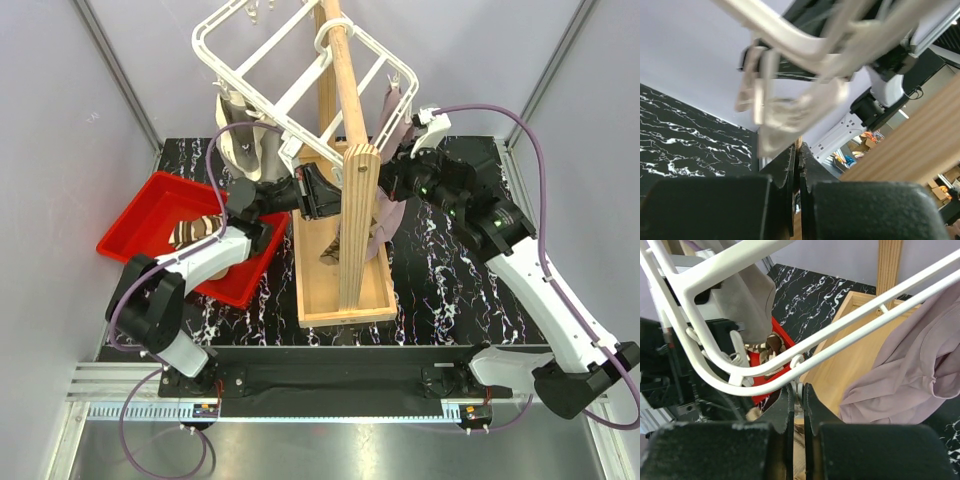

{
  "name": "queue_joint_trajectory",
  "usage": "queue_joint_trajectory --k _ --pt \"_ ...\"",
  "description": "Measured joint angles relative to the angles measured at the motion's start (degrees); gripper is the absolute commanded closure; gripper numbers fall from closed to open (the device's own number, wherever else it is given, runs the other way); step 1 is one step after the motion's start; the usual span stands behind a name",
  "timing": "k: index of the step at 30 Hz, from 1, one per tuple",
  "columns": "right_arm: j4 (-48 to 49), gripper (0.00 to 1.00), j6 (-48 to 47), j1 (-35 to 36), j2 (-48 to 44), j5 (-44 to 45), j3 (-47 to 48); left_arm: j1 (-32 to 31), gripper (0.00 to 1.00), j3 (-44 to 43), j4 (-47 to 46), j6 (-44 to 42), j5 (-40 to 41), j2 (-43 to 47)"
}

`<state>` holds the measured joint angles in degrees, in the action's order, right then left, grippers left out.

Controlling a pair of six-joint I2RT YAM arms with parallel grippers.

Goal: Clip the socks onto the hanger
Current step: Clamp the sock onto the hanger.

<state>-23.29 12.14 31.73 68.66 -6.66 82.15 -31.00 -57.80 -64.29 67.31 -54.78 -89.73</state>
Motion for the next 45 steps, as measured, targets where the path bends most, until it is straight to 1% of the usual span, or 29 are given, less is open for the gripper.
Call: queue_joint_trajectory --k 5,10,15,18,21,23,25,27,30,33,36,45 --pt "-4.59 1.0 -2.14 -0.02 1.16 -0.66 5.11 -0.2 1.0 -3.06 7.39 -4.72 0.15 -1.29" --pt "-5.22 1.0 -2.49 -0.15 0.7 -1.92 5.35 -0.2 1.0 -7.26 17.29 -10.71 1.18 -1.29" --pt "-4.63 1.0 -2.23 -0.42 -0.44 -3.13 4.17 -0.2 1.0 -7.72 22.03 -13.81 2.05 -1.29" --pt "-3.8 1.0 -2.27 -0.57 -0.83 -3.87 3.39 -0.2 1.0 -7.72 22.14 -13.92 1.7 -1.29" --pt "-3.21 1.0 -2.99 -0.72 -0.96 -5.57 3.3 -0.2 1.0 -7.72 19.98 -12.96 -0.79 -1.44" --pt "-2.75 1.0 -3.67 -0.76 -1.25 -7.06 3.26 0.13 1.0 -7.72 14.78 -10.29 -3.43 -2.05" --pt "-1.9 1.0 -4.52 -0.76 -1.9 -9.07 2.95 0.46 1.0 -7.74 8.15 -5.49 -6.21 -3.19" --pt "-1.14 1.0 -5.11 -0.76 -2.69 -10.97 2.62 1.03 1.0 -8.37 0.61 1.07 -8.63 -5.29" --pt "-0.35 1.0 -5.97 -0.9 -3.58 -13.64 2.51 1.73 1.0 -11.15 -4.92 10.6 -11.58 -9.31" --pt "-0.24 1.0 -6.43 -0.98 -3.96 -15.8 2.51 2.03 1.0 -11.91 -6.27 15.41 -13.38 -11.19" --pt "-0.2 1.0 -6.67 -0.98 -3.96 -17.33 2.49 2.05 1.0 -12.59 -6.86 17.97 -14.8 -11.32" --pt "-0.15 1.0 -7.67 -1.01 -3.96 -19.02 2.43 2.05 1.0 -15.78 -8.72 21.07 -17.11 -11.26"
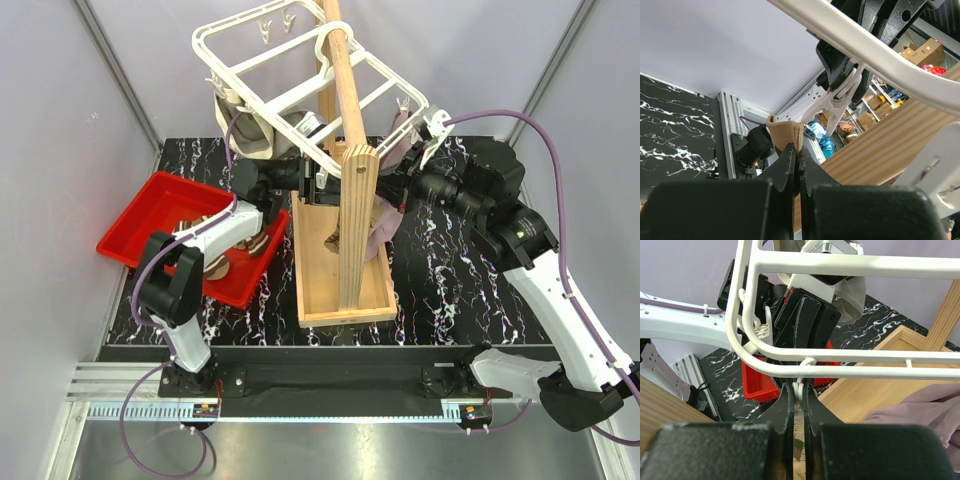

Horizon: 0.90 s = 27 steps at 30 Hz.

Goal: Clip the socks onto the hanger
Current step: Clamp the sock onto the hanger.

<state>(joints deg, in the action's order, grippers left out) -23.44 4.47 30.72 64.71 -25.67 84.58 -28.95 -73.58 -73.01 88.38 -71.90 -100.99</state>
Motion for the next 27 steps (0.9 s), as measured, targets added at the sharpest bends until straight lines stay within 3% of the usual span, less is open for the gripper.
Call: queue_joint_trajectory --k 27 --pt "0.07 1.0 -1.51 0.0 0.02 -0.17 -1.81 0.9 1.0 1.84 -0.22 1.03 -1.11 5.57"
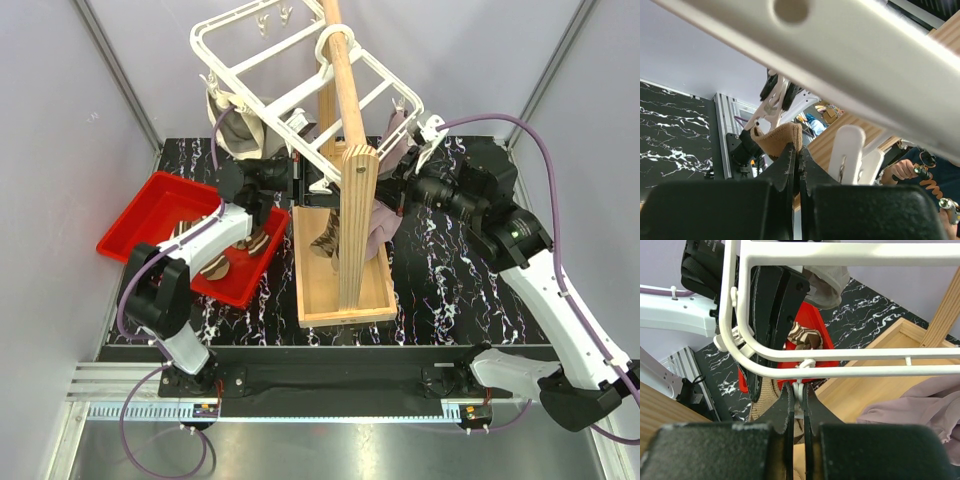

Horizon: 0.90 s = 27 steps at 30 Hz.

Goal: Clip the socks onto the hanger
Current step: Clamp the sock onto the hanger.

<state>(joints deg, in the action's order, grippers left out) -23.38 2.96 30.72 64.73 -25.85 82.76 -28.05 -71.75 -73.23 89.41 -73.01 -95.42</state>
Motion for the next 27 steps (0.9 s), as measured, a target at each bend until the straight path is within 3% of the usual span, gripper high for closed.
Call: queue_joint_trajectory --k 7,9,11,15,17,21,27 --pt "0.11 1.0 0.02 0.0 -0.98 1.36 -1.81 0.0 1.0 0.0 0.02 -0.11 0.24 0.0" --pt "0.04 1.0 0.33 0.0 -1.33 3.04 -1.81 -0.02 1.0 0.55 0.9 -4.48 0.24 0.57" --pt "-1.01 1.0 1.86 0.02 -1.57 6.23 -1.44 -0.02 1.0 2.27 8.11 -15.3 1.68 3.13" --pt "-4.42 1.0 7.28 0.04 -0.57 14.27 1.51 -1.81 1.0 2.89 43.36 -45.03 13.77 12.72" --pt "-5.11 1.0 9.38 0.04 -0.37 16.98 2.21 -2.99 1.0 2.93 52.72 -54.8 18.86 15.96" --pt "-5.25 1.0 13.86 0.04 0.66 20.85 2.71 -5.66 1.0 5.38 62.93 -68.72 29.86 21.18" --pt "-7.19 1.0 19.45 0.04 4.15 24.98 5.88 -8.98 1.0 9.05 68.46 -82.18 43.12 22.8"
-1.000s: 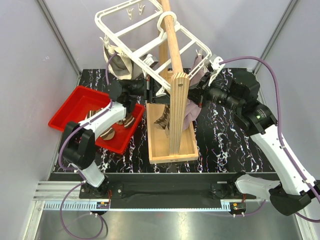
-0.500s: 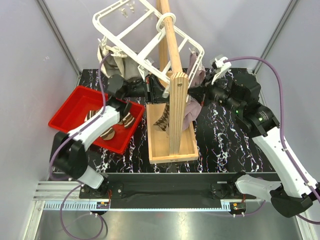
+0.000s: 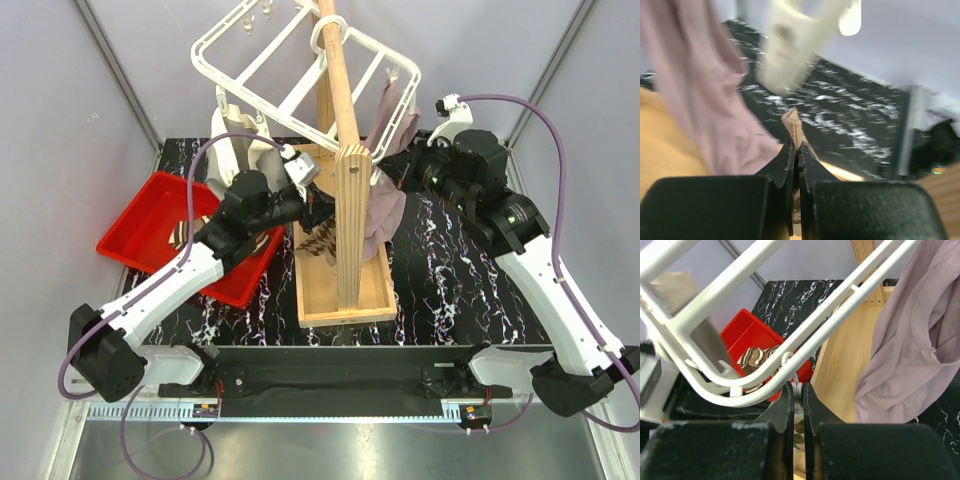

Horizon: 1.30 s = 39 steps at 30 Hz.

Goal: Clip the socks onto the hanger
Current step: Clamp the sock onto the hanger.

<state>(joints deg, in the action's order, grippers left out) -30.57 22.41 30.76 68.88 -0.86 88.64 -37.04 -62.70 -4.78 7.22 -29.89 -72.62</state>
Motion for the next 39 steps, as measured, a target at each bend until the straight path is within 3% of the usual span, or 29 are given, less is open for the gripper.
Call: queue_joint_trajectory --k 6,15,39 --pt "-2.6 1.0 4.76 0.0 2.71 2.8 2.01 -3.3 1.0 0.81 -2.21 -10.32 9.9 -1.46" --pt "-3.98 1.0 10.03 0.0 3.15 8.48 2.73 -6.03 1.0 1.44 -10.56 -20.5 15.04 -4.02" --pt "-6.93 1.0 15.87 0.0 6.88 11.5 5.01 -11.13 1.0 -3.21 -12.85 -27.19 17.53 -5.68"
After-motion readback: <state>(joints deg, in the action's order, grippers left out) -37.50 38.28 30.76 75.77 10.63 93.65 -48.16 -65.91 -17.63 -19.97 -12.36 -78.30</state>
